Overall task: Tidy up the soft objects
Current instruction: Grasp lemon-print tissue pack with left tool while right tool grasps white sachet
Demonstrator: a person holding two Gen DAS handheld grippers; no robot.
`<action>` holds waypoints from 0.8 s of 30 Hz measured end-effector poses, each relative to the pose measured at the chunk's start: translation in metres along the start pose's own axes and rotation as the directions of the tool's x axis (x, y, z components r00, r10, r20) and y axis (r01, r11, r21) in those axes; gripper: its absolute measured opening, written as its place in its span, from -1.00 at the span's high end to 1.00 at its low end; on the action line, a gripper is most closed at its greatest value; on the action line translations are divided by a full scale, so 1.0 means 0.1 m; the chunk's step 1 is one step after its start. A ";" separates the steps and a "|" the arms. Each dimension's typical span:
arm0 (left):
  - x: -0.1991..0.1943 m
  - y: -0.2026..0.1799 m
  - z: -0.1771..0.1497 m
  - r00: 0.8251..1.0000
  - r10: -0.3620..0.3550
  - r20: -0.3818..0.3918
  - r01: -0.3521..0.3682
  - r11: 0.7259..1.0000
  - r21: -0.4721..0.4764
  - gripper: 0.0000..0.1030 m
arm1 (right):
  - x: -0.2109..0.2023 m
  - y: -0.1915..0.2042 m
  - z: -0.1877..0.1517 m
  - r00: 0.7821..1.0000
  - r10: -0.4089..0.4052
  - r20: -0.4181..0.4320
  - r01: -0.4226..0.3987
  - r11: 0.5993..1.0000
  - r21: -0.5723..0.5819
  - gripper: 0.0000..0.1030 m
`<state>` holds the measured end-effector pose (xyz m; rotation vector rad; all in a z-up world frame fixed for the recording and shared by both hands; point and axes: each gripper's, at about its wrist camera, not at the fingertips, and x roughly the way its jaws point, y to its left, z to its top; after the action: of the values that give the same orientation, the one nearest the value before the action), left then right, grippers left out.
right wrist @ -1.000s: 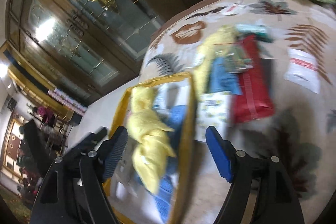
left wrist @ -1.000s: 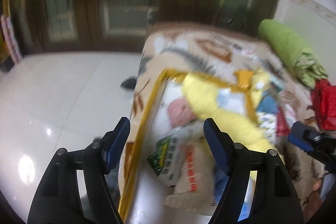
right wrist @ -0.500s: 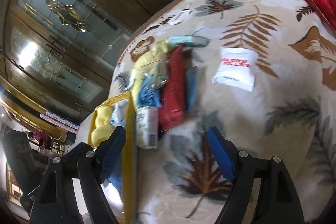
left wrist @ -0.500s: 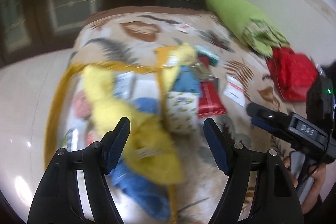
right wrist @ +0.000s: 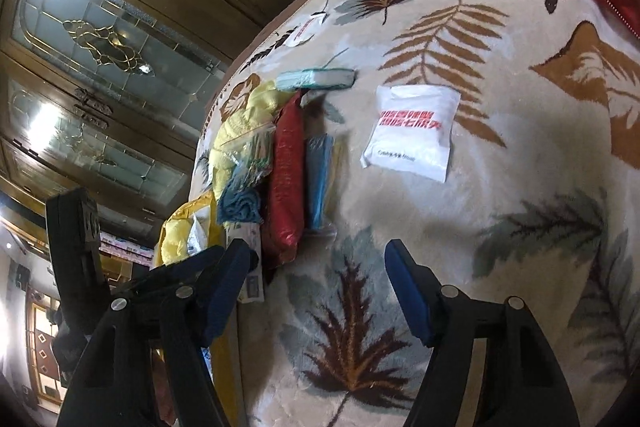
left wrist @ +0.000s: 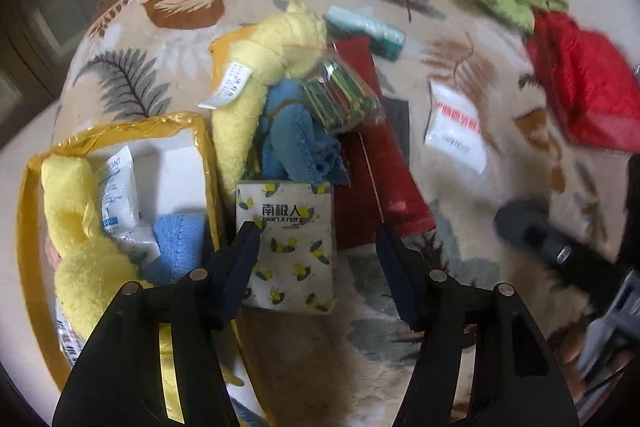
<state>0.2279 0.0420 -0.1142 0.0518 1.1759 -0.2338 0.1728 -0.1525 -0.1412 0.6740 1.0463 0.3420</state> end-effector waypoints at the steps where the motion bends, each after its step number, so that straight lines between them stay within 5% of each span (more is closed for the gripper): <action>1: 0.05 -0.01 0.00 1.000 0.019 -0.017 -0.019 1.000 0.003 -0.14 | 0.00 -0.02 0.02 1.000 -0.001 0.002 0.001 1.000 0.004 -0.37; 7: 0.13 -0.02 0.02 0.994 0.104 -0.025 -0.103 0.994 0.023 0.26 | 0.01 -0.17 0.24 0.999 -0.050 0.021 0.049 0.998 0.033 -0.37; 17: -0.09 0.06 -0.31 0.998 -0.062 0.016 0.063 0.998 -0.030 0.41 | 0.45 -0.48 0.73 0.974 -0.223 -0.024 0.225 0.967 0.120 -0.28; 21: -0.13 0.04 -0.37 0.991 -0.128 0.028 0.129 0.990 -0.049 0.41 | 0.55 -0.29 0.69 0.931 -0.366 -0.016 0.366 0.930 0.017 0.26; 24: -0.13 0.01 -0.40 0.990 -0.135 0.032 0.136 0.990 -0.044 0.41 | 0.49 -0.27 0.63 0.930 -0.368 0.003 0.368 0.930 0.003 0.75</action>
<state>0.1871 0.0518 -0.1176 -0.0724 1.1567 -0.3260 0.2502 -0.1667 -0.1717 0.4658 1.1444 0.0124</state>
